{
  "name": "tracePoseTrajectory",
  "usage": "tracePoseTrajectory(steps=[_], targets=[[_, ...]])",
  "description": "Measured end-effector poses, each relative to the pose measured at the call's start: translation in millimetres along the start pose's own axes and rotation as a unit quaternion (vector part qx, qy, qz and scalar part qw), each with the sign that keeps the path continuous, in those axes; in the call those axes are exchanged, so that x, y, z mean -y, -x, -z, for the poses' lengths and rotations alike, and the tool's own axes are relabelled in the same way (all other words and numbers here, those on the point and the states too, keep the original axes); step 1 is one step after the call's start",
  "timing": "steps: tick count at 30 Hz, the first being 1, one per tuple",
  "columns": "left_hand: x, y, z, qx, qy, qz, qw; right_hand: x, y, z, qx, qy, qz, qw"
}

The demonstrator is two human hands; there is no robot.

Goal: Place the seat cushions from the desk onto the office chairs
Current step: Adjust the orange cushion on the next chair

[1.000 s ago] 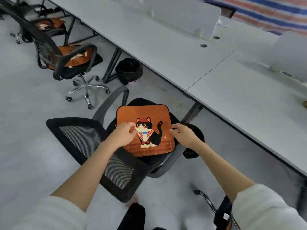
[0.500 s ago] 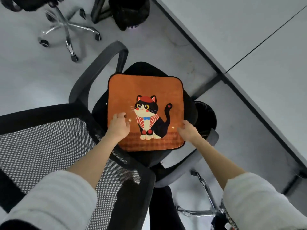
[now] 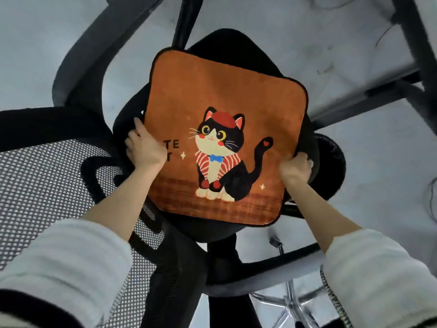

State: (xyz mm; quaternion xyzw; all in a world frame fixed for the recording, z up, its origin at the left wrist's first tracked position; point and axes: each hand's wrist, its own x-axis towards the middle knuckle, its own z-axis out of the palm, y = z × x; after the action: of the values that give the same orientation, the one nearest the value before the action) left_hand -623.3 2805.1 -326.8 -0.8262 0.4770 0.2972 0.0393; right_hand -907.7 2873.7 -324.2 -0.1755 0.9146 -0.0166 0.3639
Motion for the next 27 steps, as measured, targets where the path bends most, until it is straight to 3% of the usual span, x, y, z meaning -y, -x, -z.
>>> tracePoseTrajectory(steps=[2, 8, 12, 16, 19, 21, 23, 27], targets=[[-4.3, -4.2, -0.4, -0.007, 0.008, 0.023, 1.000, 2.7, -5.4, 0.3, -0.015, -0.021, 0.000, 1.000], [-3.4, 5.2, 9.9, -0.057, -0.021, -0.012, 0.998, 21.0, 4.1, 9.5, -0.049, -0.054, 0.043, 0.996], [-11.8, 50.5, 21.0, -0.049, 0.033, -0.010, 0.998, 49.1, 26.4, 36.6, -0.068, -0.050, 0.132, 0.988], [-22.5, 101.9, 15.2, 0.037, 0.146, 0.088, 0.985, 91.6, 40.9, 65.1, -0.086, 0.015, 0.255, 0.963], [-23.1, 127.5, -6.1, 0.134, 0.276, 0.224, 0.925, 116.6, 50.6, 72.2, -0.066, 0.116, 0.362, 0.923], [-21.7, 134.2, -13.6, 0.183, 0.306, 0.273, 0.893, 126.4, 51.2, 68.5, -0.042, 0.192, 0.427, 0.883], [-18.9, 131.3, -15.4, 0.233, 0.272, 0.261, 0.896, 129.8, 43.7, 61.3, -0.032, 0.229, 0.436, 0.870], [-11.8, 104.6, 1.5, 0.271, 0.104, 0.125, 0.949, 104.6, 22.3, 52.0, -0.056, 0.229, 0.352, 0.906]])
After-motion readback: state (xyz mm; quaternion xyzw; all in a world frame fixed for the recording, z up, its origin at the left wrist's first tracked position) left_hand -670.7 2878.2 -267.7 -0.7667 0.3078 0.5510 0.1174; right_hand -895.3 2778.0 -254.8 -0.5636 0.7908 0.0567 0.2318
